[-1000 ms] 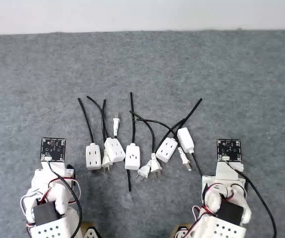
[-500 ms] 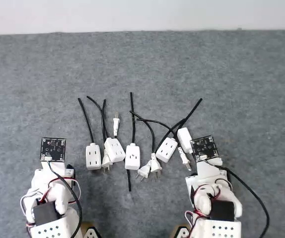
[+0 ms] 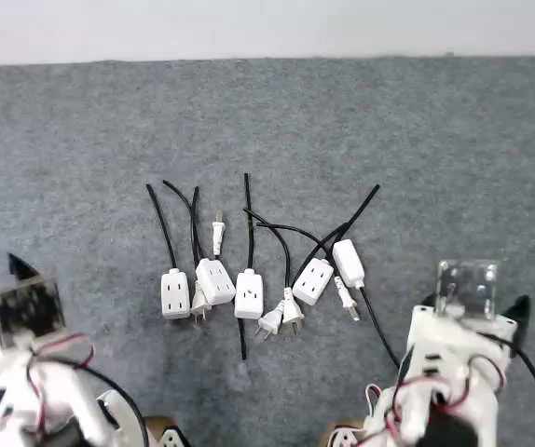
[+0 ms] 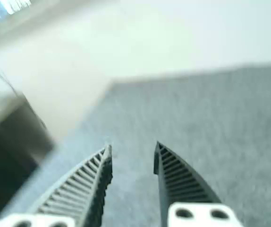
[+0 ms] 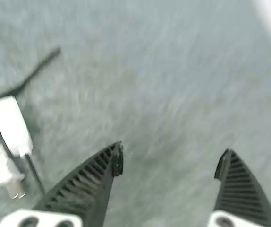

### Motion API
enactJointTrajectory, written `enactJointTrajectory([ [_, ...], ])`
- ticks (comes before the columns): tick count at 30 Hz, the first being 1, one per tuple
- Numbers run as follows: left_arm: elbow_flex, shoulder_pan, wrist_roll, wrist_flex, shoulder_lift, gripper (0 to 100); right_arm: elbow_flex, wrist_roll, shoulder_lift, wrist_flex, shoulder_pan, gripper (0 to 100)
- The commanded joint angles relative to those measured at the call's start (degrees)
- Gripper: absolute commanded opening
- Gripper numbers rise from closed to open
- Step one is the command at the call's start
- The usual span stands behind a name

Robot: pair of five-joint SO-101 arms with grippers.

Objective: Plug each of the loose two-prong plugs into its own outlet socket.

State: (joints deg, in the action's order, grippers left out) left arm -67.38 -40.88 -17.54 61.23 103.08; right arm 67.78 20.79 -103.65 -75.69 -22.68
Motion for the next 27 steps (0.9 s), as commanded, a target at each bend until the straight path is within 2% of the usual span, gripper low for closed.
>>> enactJointTrajectory([
  [1, 24.4, 9.23, -4.04, 15.3, -3.52, 14, -19.6, 2.81, 4.7, -10.86, 7.87, 31.0],
  [4, 35.12, 14.86, -3.96, 23.91, -14.42, 14, -30.15, 2.02, 14.81, -17.1, 13.58, 31.0],
  [8, 44.7, 16.35, -2.11, 31.82, -35.6, 14, -41.49, -3.87, 32.13, -22.64, 17.45, 31.0],
  [10, 46.02, 16.44, 1.23, 32.88, -45.45, 14, -44.84, -5.1, 40.48, -23.6, 19.82, 31.0],
  [13, 45.76, 16.53, 1.93, 32.62, -57.14, 14, -46.42, -5.45, 50.77, -23.69, 22.9, 30.9],
  [16, 44.26, 16.53, 1.93, 29.63, -65.23, 14, -45.71, -5.01, 60.35, -23.43, 25.36, 30.9],
  [20, 38.2, 17.23, 1.93, 20.04, -70.24, 14, -44.57, -4.92, 71.34, -23.43, 27.91, 30.9],
  [23, 31.78, 21.8, 1.93, 11.87, -70.86, 14, -44.57, -4.92, 78.55, -21.67, 29.23, 30.9],
  [27, 23.96, 32.62, 2.11, 3.78, -71.03, 14, -44.57, -4.92, 86.64, -17.27, 30.2, 30.9],
])
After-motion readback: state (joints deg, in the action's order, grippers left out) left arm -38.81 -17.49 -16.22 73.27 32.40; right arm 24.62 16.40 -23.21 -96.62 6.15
